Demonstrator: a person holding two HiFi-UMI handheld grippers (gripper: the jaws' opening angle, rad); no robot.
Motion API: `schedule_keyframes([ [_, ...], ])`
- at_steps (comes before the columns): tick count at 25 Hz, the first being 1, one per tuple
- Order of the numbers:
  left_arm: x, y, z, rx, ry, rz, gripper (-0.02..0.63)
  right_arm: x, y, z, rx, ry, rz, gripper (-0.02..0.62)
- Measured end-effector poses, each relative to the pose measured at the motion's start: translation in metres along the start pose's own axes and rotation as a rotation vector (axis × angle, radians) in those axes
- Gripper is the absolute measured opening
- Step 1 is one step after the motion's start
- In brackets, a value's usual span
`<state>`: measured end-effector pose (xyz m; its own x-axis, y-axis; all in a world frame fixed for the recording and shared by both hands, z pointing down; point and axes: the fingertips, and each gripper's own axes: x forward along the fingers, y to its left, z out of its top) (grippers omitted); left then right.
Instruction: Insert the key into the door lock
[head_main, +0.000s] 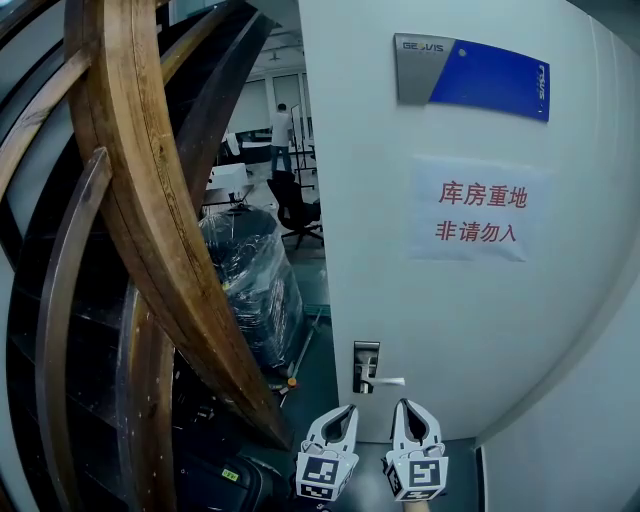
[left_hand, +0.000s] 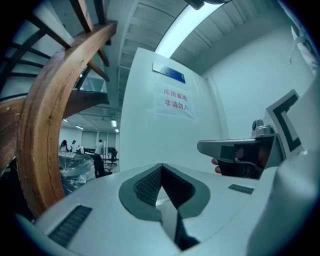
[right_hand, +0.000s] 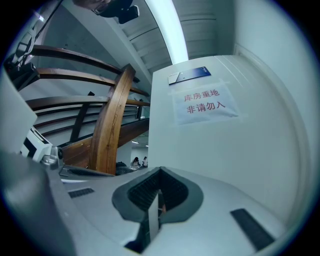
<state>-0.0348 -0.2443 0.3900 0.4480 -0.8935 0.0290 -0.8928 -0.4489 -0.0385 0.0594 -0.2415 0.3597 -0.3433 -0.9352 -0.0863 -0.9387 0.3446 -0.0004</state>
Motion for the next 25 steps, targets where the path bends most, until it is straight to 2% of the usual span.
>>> schedule_keyframes([
  [21,-0.008,0.003,-0.001,0.01,0.005,0.005,0.003,-0.003,0.01,-0.003,-0.008,0.011,0.019,0.005],
  [25,-0.008,0.005,0.001,0.023,0.002,0.008,0.003,-0.001,0.015,0.002,-0.045,0.006,0.021,0.005],
])
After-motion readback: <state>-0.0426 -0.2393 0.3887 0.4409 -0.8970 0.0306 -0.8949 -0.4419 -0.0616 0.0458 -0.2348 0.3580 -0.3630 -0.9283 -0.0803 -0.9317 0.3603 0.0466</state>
